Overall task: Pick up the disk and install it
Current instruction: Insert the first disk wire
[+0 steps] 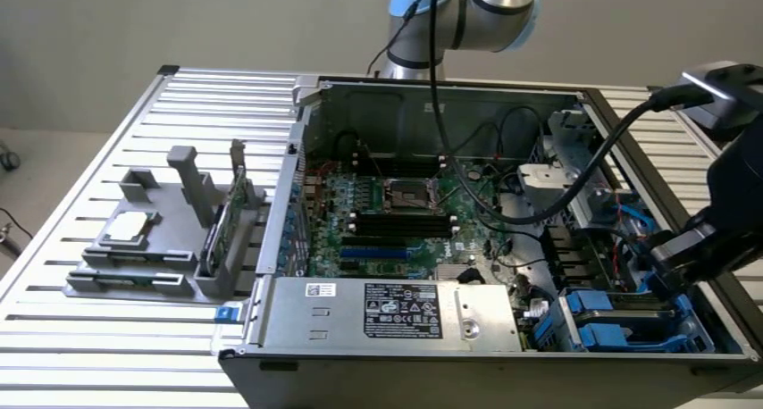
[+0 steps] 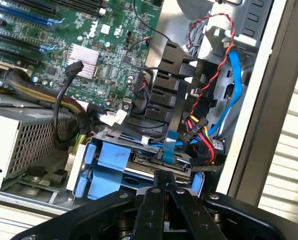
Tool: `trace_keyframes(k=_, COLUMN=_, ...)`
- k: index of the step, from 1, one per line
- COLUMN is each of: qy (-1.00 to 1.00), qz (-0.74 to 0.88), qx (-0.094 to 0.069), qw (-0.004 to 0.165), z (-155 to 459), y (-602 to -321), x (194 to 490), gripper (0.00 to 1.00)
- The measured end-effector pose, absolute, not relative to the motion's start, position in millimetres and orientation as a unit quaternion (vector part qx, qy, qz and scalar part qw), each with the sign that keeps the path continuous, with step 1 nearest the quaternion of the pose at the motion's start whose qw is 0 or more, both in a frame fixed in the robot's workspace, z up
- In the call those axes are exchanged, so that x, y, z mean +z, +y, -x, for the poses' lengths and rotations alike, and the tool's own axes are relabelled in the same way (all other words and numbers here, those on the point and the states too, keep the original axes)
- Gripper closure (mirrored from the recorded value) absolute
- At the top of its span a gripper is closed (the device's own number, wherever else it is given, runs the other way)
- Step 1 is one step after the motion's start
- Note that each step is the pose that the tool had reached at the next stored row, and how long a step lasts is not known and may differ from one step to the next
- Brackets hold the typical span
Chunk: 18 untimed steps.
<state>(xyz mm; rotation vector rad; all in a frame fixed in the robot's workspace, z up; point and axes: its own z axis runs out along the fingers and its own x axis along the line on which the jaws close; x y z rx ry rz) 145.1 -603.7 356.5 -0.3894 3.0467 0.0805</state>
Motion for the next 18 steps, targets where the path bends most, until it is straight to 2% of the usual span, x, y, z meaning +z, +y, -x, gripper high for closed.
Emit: trace_keyframes(k=18, qy=0.999, qz=-0.018, qx=0.021, qw=0.038, z=-145.1, y=-603.7, x=356.5, gripper=0.89)
